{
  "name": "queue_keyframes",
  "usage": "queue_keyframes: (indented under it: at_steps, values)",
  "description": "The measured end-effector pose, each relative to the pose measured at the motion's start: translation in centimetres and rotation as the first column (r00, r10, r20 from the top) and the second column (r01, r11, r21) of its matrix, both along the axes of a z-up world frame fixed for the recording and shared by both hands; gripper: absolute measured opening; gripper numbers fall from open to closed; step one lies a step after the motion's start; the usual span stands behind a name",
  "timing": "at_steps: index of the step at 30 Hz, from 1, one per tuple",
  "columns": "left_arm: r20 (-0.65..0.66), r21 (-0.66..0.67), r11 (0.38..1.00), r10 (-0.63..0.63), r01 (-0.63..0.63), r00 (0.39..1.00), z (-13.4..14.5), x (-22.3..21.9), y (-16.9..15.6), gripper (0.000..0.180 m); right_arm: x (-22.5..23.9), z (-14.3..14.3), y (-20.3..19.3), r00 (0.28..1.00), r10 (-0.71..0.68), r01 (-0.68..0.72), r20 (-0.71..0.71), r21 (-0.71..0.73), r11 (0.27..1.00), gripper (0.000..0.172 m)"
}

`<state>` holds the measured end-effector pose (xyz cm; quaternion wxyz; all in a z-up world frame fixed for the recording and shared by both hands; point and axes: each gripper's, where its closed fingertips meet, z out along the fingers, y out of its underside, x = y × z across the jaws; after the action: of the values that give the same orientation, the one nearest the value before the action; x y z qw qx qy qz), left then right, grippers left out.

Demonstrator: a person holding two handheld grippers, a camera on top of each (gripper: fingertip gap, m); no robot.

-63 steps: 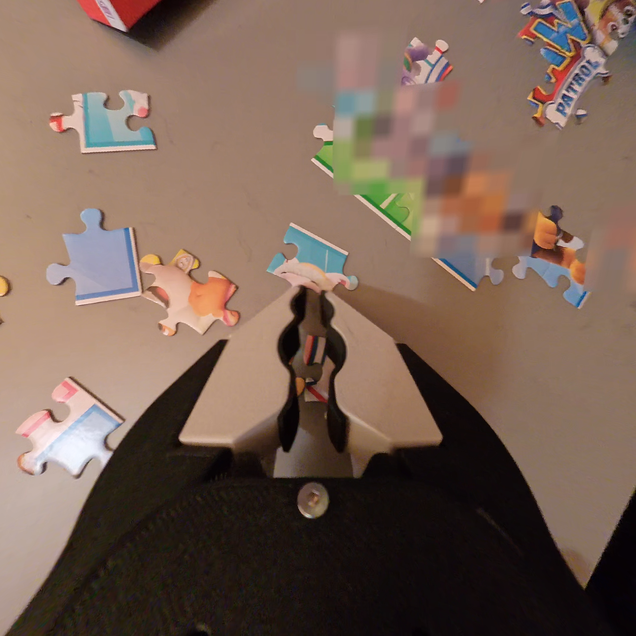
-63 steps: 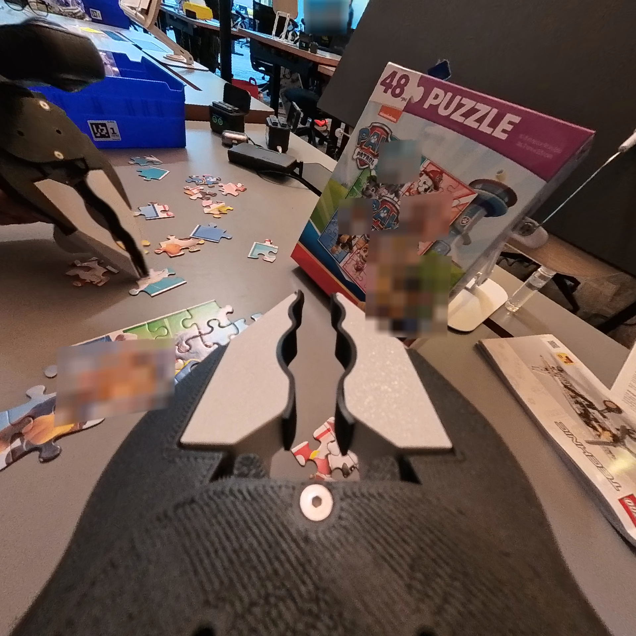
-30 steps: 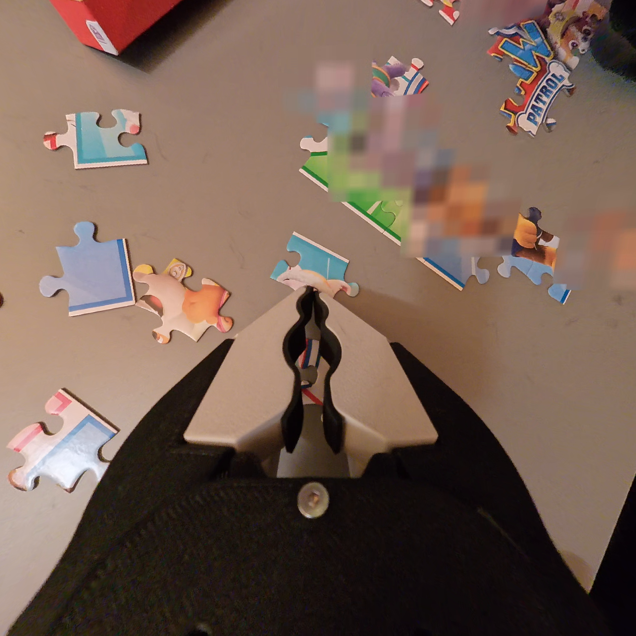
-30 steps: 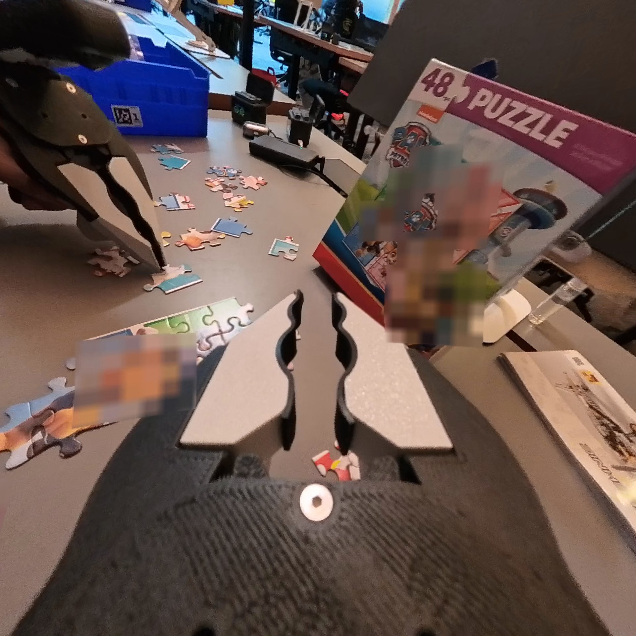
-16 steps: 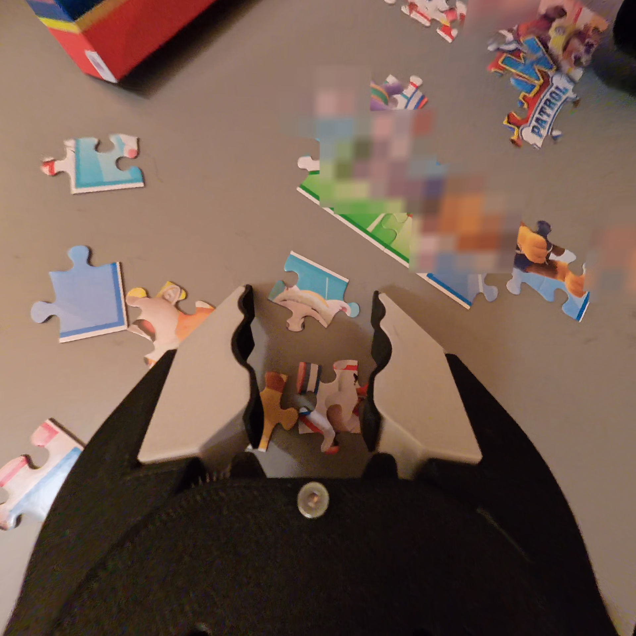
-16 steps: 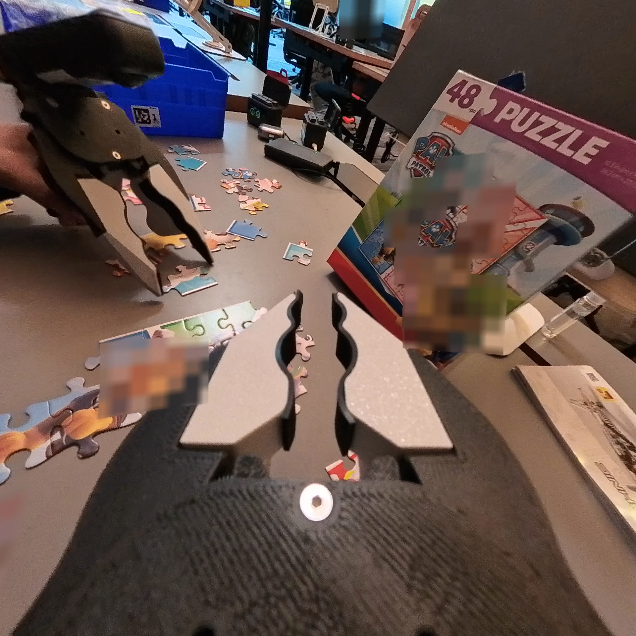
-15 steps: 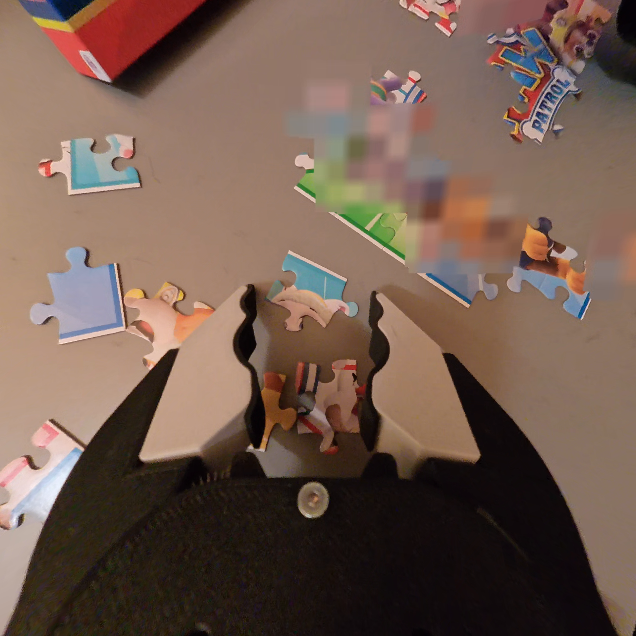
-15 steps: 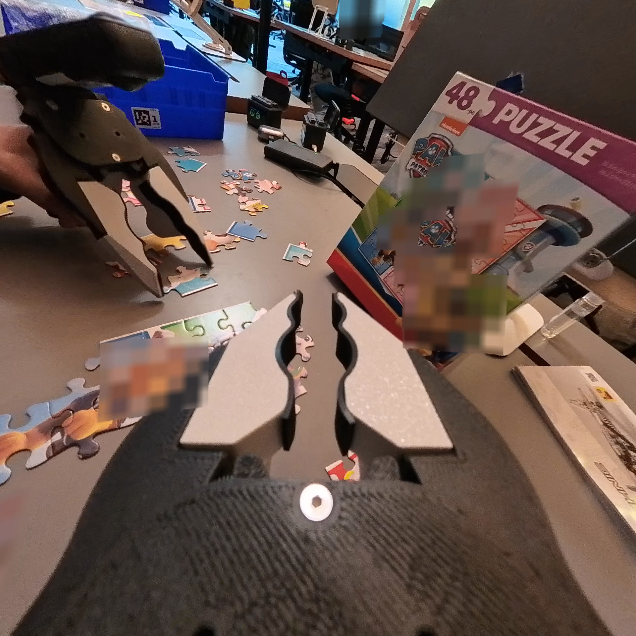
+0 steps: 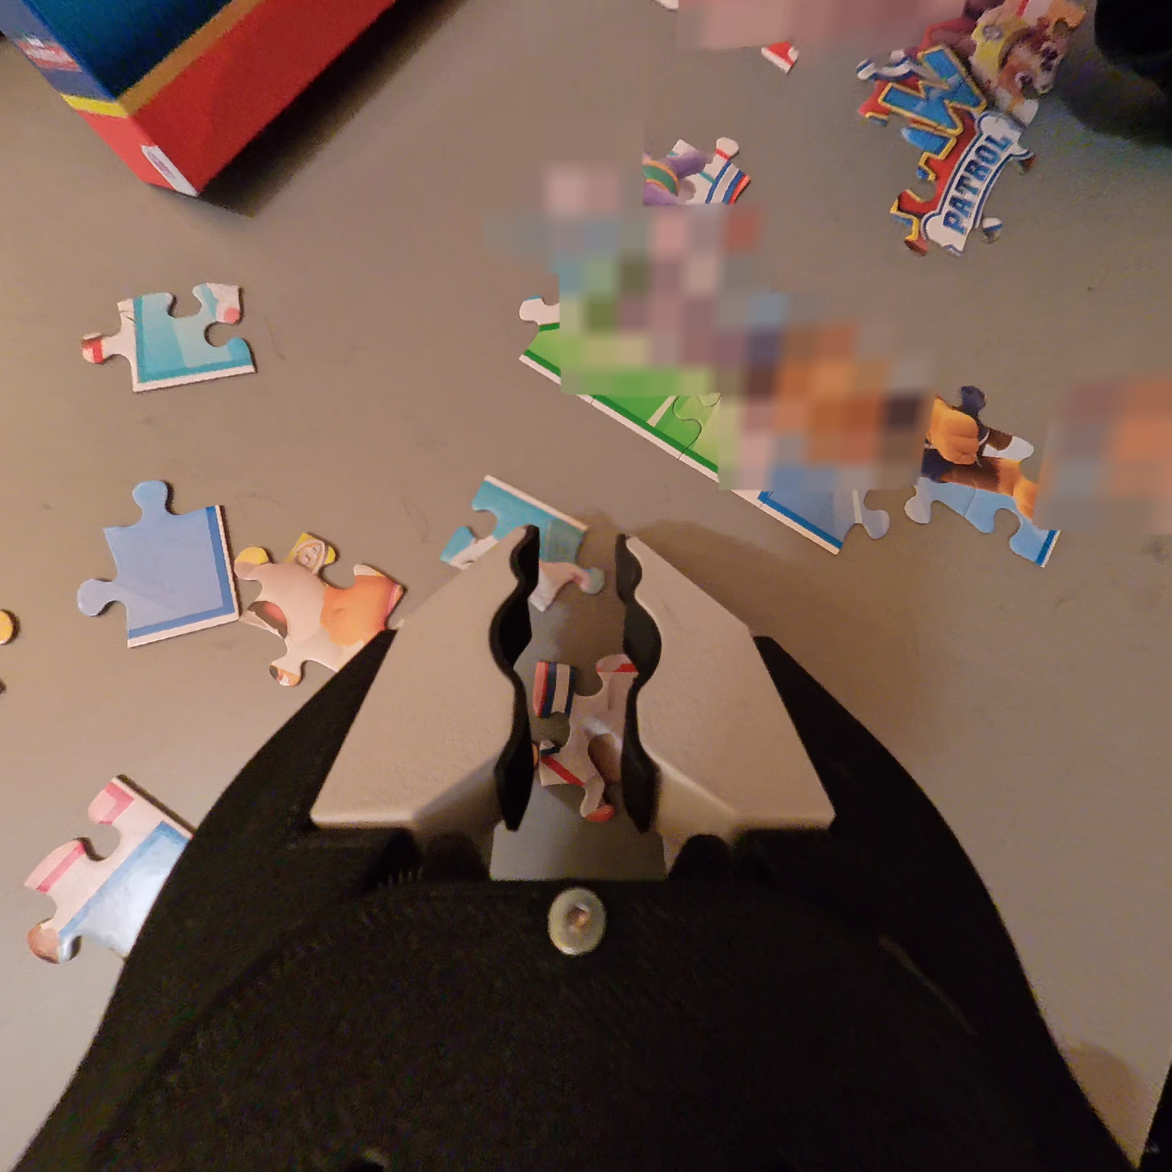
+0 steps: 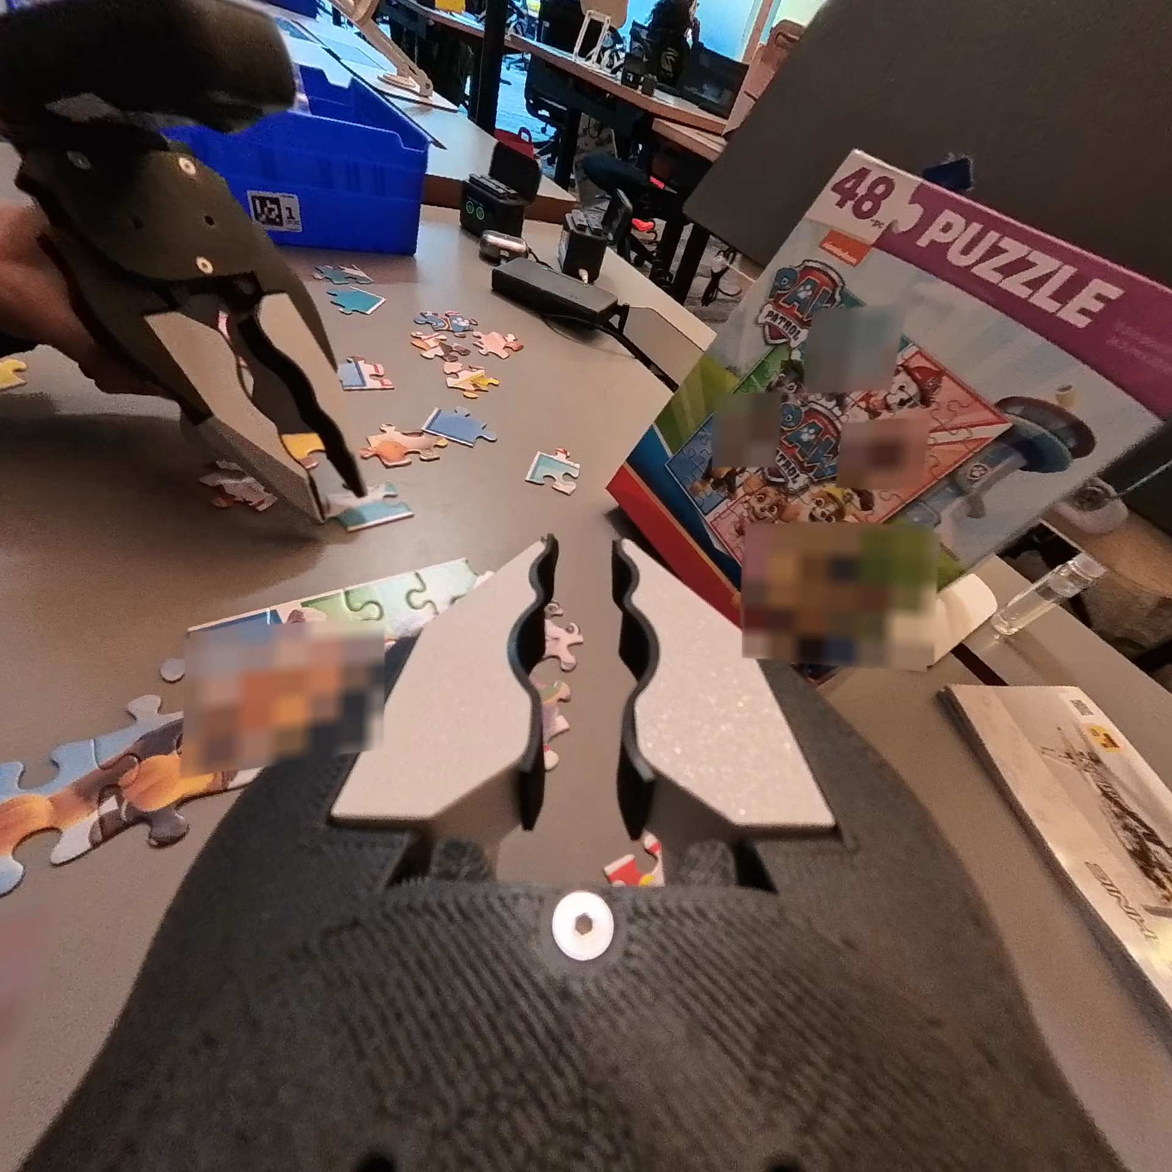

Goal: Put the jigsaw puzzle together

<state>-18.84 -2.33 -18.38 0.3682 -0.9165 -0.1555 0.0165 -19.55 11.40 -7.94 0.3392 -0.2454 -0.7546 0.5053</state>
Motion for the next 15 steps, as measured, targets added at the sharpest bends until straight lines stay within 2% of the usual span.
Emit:
queue_keyframes:
  at_steps: [3,6,10,13,15]
  values:
    - [0.006,0.009,1.0,0.018,-0.018,1.0,0.2,-0.2,-0.2,0.031,0.2,-0.4,-0.6,1.0,0.012,-0.012,0.001,0.022,1.0,0.016]
    - [-0.041,0.004,0.997,0.083,-0.083,0.996,0.0,-1.7,-0.5,0.058,0.3,-0.5,-1.0,1.0,0.019,-0.02,0.001,0.031,0.999,0.016]
    - [-0.009,-0.051,0.99,0.128,-0.128,0.992,-1.2,-1.9,-0.4,0.069,0.3,-0.5,-1.0,1.0,0.023,-0.023,0.005,0.018,1.0,0.016]
    - [-0.054,-0.102,0.987,0.119,-0.124,0.991,-1.3,-1.9,-0.3,0.065,0.3,-0.4,-0.9,1.0,0.022,-0.022,0.005,0.013,1.0,0.016]
    - [-0.077,-0.117,0.988,0.096,-0.104,0.992,-1.2,-1.6,-0.2,0.044,0.3,-0.4,-0.9,1.0,0.022,-0.022,0.004,0.012,1.0,0.016]
